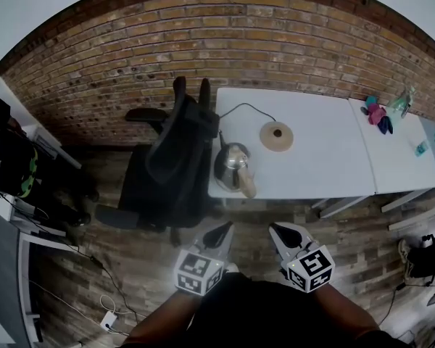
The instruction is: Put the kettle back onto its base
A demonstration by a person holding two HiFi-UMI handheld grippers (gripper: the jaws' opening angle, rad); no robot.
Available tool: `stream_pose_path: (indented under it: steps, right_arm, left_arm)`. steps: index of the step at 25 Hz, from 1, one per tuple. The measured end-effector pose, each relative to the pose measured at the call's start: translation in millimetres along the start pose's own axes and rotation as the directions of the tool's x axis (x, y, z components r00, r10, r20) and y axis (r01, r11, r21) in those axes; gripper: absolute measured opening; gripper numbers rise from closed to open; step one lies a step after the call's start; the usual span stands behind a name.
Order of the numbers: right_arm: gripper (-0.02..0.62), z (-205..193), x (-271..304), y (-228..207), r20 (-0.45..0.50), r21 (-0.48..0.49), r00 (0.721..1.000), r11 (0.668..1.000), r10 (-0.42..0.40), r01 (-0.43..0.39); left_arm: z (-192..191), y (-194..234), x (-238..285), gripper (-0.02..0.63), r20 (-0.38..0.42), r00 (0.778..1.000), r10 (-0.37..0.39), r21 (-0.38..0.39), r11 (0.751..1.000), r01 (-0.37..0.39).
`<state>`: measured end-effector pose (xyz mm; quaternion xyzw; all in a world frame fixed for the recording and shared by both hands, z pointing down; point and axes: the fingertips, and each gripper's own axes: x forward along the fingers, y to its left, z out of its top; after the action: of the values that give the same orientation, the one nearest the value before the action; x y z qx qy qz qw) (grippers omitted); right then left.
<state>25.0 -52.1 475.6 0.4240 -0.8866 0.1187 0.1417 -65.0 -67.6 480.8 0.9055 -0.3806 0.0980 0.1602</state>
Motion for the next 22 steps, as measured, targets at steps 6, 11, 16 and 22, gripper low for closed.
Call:
stream_pose_path:
  steps: [6, 11, 16, 22]
  right_arm:
    - [0.028, 5, 27, -1, -0.007, 0.004, 0.999, 0.999, -0.044, 0.044]
    - [0.029, 6, 34, 5, -0.034, -0.009, 0.997, 0.998, -0.063, 0.063]
    - [0.052, 7, 42, 2, -0.050, -0.019, 0.996, 0.997, -0.076, 0.075]
    - [0.089, 7, 58, 1, -0.073, -0.040, 0.995, 0.997, -0.066, 0.063]
  left_arm:
    - [1, 28, 5, 0.000, -0.022, 0.999, -0.025, 0.025, 0.999, 0.025]
    - [-2, 38, 2, 0.000, -0.032, 0.999, -0.042, 0.023, 0.999, 0.043]
    - [-2, 45, 1, 0.000, -0.029, 0.999, -0.042, 0.024, 0.999, 0.043]
    - [-7, 53, -2, 0.000, -0.036, 0.999, -0.020, 0.031, 0.999, 0.021]
